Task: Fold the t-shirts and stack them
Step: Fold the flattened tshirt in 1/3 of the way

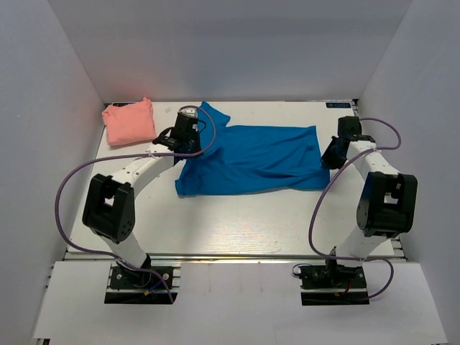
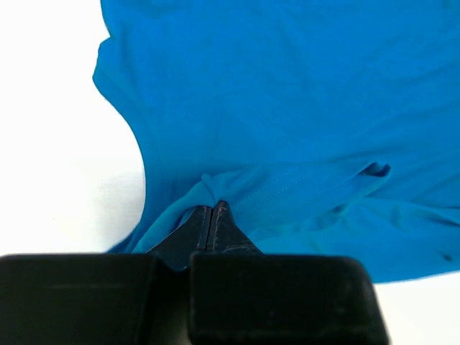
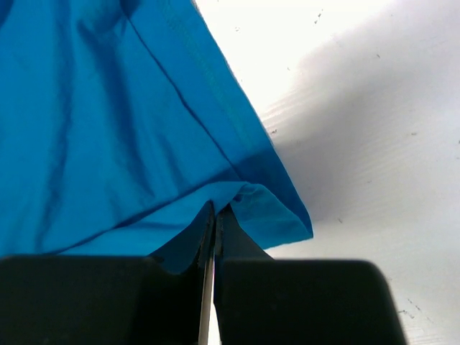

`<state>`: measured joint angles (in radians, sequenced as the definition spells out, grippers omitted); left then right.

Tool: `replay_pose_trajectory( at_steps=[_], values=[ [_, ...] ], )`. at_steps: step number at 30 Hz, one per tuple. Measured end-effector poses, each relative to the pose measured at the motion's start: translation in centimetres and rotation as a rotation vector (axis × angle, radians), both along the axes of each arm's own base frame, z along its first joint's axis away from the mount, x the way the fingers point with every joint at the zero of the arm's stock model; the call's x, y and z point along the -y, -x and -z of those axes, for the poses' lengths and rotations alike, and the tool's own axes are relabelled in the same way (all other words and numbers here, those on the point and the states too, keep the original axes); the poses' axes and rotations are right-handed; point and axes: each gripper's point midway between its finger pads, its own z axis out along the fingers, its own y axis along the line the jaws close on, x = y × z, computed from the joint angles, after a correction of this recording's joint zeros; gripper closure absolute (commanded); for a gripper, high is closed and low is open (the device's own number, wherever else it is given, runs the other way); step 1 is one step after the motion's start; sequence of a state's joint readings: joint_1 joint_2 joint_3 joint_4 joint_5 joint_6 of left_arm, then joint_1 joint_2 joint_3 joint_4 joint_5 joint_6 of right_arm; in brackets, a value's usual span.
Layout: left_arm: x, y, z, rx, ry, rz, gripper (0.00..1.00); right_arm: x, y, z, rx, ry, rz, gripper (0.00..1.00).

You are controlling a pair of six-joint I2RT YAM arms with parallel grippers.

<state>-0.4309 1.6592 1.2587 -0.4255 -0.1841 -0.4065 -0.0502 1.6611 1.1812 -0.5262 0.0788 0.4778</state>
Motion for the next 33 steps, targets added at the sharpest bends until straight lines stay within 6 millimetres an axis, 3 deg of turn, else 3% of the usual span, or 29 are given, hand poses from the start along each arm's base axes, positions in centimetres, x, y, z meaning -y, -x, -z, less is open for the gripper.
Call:
replay_pose_trajectory(
  at_steps=[2, 6, 7, 8, 10, 11, 12, 14, 17, 19, 20, 24, 28, 33],
  values=[
    [-0.2, -0.6, 0.8, -0.011, -0.008, -0.006, 1.00, 0.0, -0.3, 0.3, -0.006, 0.001, -0.006, 0.99],
    [-0.6, -1.8, 2.4, -0.028, -0.023, -0.027, 1.00, -0.1, -1.8, 0.7, -0.004, -0.003, -0.019, 0.65],
    [-0.7, -2.2, 2.7, -0.034, -0.026, -0.038, 0.90, 0.0, -2.4, 0.8, -0.002, -0.002, -0.024, 0.43],
    [-0.8, -2.8, 3.0, -0.036, -0.030, -0.053, 0.77, 0.0, -3.2, 0.8, -0.001, -0.004, -0.028, 0.34],
    [-1.1, -4.2, 3.2, -0.038, -0.032, -0.086, 0.42, 0.0, -5.1, 0.6, 0.016, -0.006, -0.038, 0.26],
    [-1.3, -4.9, 3.3, -0.036, -0.022, -0.109, 0.17, 0.0, -6.2, 0.3, 0.027, -0.006, -0.046, 0.26],
    [-1.6, -5.4, 3.2, -0.033, -0.026, -0.117, 0.00, 0.0, -7.0, 0.0, 0.039, -0.007, -0.049, 0.26],
    [-2.2, -6.1, 3.0, -0.032, -0.011, -0.156, 0.00, -0.2, -8.1, -0.8, 0.067, -0.013, -0.057, 0.26],
    [-3.3, -6.8, 2.2, -0.024, 0.003, -0.197, 0.00, -0.8, -8.0, -1.8, 0.097, -0.039, -0.084, 0.23],
    [-3.7, -7.3, 1.5, -0.011, 0.013, -0.206, 0.00, -1.3, -6.9, -2.0, 0.110, -0.052, -0.110, 0.19],
    [-3.7, -7.5, 1.4, -0.009, 0.020, -0.202, 0.00, -1.6, -5.9, -1.9, 0.104, -0.062, -0.123, 0.12],
    [-2.8, -6.4, 1.6, -0.032, 0.047, -0.130, 0.00, -2.7, -2.5, -1.4, 0.088, -0.101, -0.173, 0.10],
    [-2.2, -1.8, 3.3, -0.106, 0.060, -0.053, 0.00, -3.5, 0.4, 0.1, 0.059, -0.128, -0.197, 0.10],
    [-4.4, 6.0, 5.2, -0.182, 0.053, -0.055, 0.00, -2.8, 3.4, 1.7, -0.001, -0.093, -0.178, 0.10]
  ],
)
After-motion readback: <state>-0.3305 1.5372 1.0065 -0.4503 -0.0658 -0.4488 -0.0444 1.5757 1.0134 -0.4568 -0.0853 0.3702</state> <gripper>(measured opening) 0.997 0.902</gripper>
